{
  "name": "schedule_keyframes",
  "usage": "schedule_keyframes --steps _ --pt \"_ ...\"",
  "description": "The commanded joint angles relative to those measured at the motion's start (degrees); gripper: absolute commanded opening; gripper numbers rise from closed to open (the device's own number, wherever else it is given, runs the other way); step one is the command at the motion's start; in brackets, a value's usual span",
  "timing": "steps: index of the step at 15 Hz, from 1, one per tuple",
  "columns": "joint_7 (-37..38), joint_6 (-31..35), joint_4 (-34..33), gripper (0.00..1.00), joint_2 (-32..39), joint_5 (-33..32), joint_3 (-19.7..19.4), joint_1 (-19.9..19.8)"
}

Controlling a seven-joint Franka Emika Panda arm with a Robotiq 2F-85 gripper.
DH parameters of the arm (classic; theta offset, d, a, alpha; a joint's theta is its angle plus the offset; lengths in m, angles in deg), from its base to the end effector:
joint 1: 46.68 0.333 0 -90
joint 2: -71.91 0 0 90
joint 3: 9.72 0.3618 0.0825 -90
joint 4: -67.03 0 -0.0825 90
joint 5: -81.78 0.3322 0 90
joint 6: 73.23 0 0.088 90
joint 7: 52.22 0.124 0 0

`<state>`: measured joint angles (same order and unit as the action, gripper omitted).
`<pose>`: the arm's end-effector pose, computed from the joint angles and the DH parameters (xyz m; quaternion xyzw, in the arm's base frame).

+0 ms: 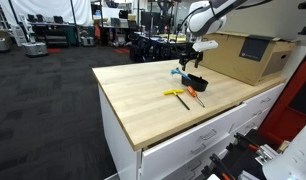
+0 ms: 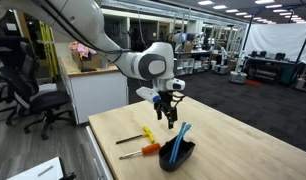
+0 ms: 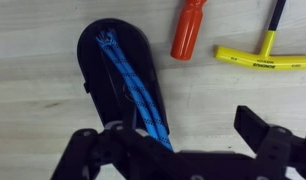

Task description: Remove the screwdriver and the blue objects from the blue bowl

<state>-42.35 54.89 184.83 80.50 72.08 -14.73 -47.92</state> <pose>0.5402 -0.0647 0.4273 0.9932 -0.0884 0.0173 0.0733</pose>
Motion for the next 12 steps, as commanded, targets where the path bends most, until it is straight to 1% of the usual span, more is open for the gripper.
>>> schedule_keyframes --steps 1,4,7,10,12 --pt "-9.7 6.2 1.9 1.00 -0.8 -0.3 -0.1 -2.1" --pt "-17.0 10.5 1.5 1.00 0.1 -0.1 -0.1 -3.3" --pt "-24.3 14.4 1.0 1.00 1.5 1.9 0.5 -4.3" --pt "-30.8 17.8 0.7 1.00 3.2 6.2 1.5 -4.9" --pt "-34.6 18.5 -0.1 1.00 4.7 9.2 2.2 -5.3"
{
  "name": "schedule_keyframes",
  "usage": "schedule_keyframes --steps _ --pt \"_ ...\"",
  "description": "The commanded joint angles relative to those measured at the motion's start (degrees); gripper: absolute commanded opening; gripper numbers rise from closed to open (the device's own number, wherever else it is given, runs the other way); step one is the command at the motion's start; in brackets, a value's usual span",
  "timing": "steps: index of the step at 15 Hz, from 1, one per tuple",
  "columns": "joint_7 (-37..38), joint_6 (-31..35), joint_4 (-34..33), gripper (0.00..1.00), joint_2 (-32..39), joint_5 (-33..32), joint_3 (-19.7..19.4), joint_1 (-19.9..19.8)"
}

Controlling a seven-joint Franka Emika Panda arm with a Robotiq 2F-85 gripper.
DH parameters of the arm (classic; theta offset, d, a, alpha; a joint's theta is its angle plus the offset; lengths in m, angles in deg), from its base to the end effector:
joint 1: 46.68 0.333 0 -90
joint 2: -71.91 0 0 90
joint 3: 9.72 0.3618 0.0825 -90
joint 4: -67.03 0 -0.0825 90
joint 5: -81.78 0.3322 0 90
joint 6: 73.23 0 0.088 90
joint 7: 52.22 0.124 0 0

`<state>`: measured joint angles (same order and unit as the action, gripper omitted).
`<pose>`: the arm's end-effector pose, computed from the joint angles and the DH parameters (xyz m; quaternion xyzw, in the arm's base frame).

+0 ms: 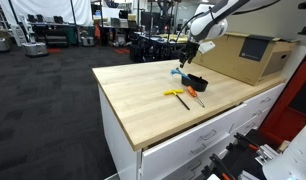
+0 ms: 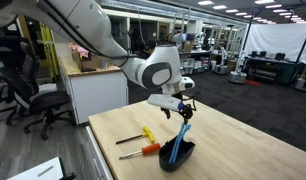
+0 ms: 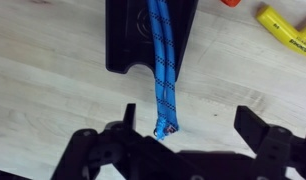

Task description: Remove the screwdriver and the blue objects from the blue bowl

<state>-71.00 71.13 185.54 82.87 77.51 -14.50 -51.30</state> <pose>0.5682 -0.0917 0.4282 0.9849 0.1099 0.1176 0.0638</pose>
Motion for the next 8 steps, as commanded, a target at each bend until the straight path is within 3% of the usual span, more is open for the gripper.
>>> schedule_keyframes --steps 1,8 --pt "-7.6 2.2 -1.2 1.00 3.1 5.1 2.4 -2.2" --pt "-10.3 -0.4 -5.1 1.00 8.2 7.1 3.4 -4.3"
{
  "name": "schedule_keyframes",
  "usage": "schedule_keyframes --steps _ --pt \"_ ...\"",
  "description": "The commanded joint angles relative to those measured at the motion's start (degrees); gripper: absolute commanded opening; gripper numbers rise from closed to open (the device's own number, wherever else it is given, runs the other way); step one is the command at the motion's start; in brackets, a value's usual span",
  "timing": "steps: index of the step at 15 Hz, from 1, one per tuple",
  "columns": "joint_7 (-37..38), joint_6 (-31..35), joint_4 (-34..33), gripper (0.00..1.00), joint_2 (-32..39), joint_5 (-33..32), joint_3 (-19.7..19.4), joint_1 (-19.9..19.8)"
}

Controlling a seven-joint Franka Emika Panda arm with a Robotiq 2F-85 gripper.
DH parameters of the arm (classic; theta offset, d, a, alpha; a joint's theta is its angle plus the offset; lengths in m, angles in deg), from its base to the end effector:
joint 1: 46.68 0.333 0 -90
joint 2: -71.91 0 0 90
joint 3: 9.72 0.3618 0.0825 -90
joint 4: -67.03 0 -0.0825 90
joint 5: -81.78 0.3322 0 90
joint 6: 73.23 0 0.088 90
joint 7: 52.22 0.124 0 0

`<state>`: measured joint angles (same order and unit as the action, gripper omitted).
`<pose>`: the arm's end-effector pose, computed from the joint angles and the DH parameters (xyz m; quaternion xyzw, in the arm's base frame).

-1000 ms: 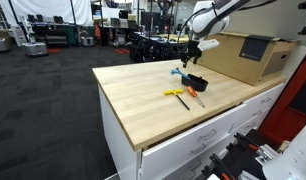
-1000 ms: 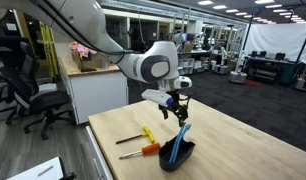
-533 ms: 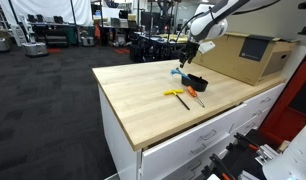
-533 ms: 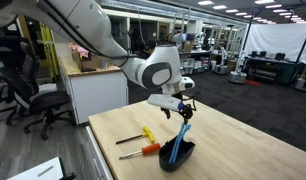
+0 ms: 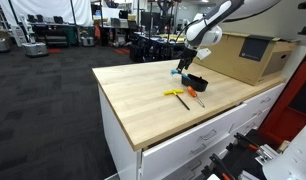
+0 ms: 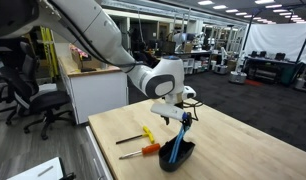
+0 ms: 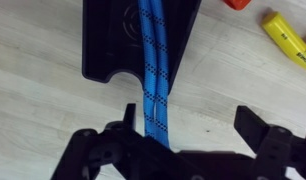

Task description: Remove the screwdriver and the blue objects from the blue bowl

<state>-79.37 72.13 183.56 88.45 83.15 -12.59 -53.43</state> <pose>0.5854 -0.0972 0.3875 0.9837 0.1443 0.1021 0.0330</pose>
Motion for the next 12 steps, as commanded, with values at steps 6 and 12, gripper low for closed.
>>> schedule_keyframes --steps 6,12 --pt "-1.9 -3.1 -6.6 0.68 5.8 1.4 2.3 -3.5" --pt "-1.0 -3.8 -8.2 0.25 7.0 0.5 2.5 -3.4"
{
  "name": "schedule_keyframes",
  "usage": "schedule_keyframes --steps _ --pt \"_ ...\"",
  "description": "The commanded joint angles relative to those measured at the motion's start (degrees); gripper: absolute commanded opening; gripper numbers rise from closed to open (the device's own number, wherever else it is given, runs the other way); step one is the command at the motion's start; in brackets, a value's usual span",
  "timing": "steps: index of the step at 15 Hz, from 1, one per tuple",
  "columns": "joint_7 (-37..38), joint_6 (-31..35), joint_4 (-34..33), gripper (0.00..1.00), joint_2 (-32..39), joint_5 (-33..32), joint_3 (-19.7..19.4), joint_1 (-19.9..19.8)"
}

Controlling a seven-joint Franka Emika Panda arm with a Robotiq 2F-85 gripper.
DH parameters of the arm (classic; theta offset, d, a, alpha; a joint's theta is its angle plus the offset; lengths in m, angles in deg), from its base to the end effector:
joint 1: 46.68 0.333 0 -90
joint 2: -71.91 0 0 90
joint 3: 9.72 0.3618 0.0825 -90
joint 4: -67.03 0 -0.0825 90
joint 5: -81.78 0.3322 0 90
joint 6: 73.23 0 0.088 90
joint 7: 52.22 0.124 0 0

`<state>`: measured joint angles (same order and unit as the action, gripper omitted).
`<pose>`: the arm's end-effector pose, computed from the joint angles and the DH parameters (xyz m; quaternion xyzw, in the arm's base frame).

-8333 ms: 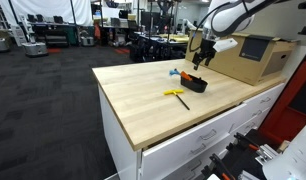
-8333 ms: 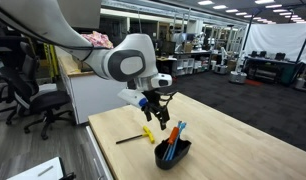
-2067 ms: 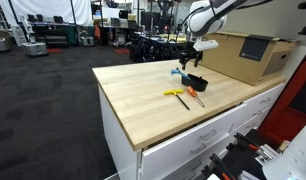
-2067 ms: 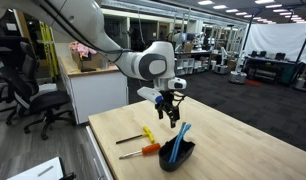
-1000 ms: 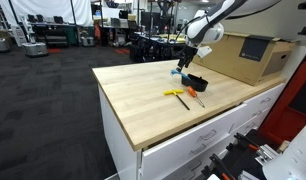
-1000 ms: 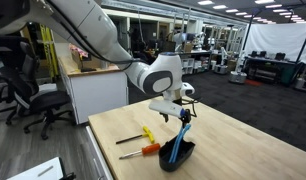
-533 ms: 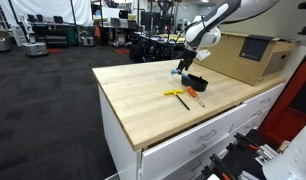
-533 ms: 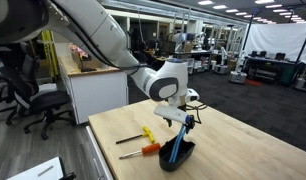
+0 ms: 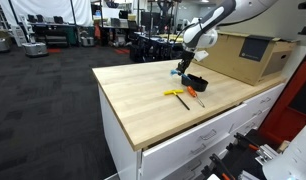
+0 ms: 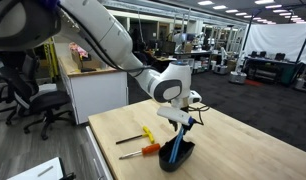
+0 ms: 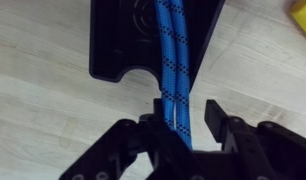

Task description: Remove the screwdriver and the blue objects from the blue bowl

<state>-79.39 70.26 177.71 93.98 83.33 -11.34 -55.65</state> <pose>0.6116 -0.1126 0.3670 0.9864 0.1351 0.0899 0.0267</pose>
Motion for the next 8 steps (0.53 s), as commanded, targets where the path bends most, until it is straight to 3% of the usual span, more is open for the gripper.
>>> schedule_keyframes --steps 1,3,8 --pt "-0.9 -1.9 -2.4 0.17 1.4 0.2 1.2 -1.2" --pt "-0.8 -1.8 -2.4 0.03 1.4 0.1 1.3 -1.1" --pt "-0.5 -1.4 -1.7 0.03 0.5 0.1 1.1 -1.2"
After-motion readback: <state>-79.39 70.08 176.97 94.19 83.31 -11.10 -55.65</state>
